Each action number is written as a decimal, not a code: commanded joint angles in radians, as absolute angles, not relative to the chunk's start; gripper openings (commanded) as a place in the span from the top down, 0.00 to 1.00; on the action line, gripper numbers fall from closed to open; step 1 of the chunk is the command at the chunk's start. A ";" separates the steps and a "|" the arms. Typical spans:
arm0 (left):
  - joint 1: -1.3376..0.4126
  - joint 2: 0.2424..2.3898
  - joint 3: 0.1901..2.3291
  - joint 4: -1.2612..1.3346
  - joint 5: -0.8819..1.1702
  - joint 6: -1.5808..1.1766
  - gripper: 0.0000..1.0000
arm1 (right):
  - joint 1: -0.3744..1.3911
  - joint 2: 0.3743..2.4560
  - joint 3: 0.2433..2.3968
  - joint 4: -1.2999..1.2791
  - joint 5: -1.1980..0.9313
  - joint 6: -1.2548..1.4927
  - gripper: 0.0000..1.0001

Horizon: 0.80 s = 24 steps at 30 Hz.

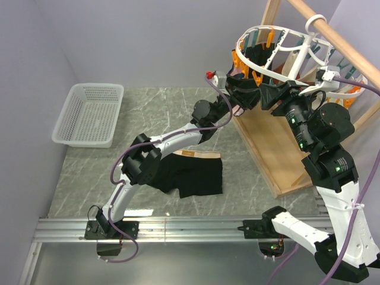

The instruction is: Clip the underwear to the hanger

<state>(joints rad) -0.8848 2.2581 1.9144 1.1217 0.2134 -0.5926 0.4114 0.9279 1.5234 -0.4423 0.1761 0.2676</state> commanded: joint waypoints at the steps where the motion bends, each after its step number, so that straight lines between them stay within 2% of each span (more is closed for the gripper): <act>1: -0.887 2.260 1.959 1.189 0.236 -0.604 0.42 | 0.407 0.911 1.513 -0.414 0.192 0.256 0.37; 5: -0.887 2.260 1.970 1.195 0.258 -0.594 0.48 | 0.407 0.905 1.494 -0.414 0.204 0.258 0.37; 8: -0.890 2.257 1.968 1.200 0.270 -0.571 0.61 | 0.405 0.904 1.488 -0.410 0.209 0.256 0.37; 9: -0.891 2.252 1.964 1.198 0.270 -0.566 0.69 | 0.405 0.904 1.488 -0.408 0.210 0.256 0.37; 11: -0.893 2.243 1.951 1.198 0.276 -0.537 0.76 | 0.407 0.904 1.473 -0.405 0.213 0.245 0.38; 12: -0.894 2.237 1.944 1.192 0.269 -0.528 0.83 | 0.407 0.900 1.465 -0.397 0.222 0.238 0.39; 15: -0.902 2.217 1.919 1.192 0.276 -0.482 0.91 | 0.407 0.897 1.427 -0.384 0.250 0.221 0.42; 17: -0.911 2.194 1.891 1.184 0.261 -0.424 1.00 | 0.407 0.903 1.416 -0.379 0.265 0.203 0.44; 24: -0.920 2.158 1.841 1.167 0.265 -0.354 1.00 | 0.405 0.920 1.401 -0.347 0.262 0.181 0.42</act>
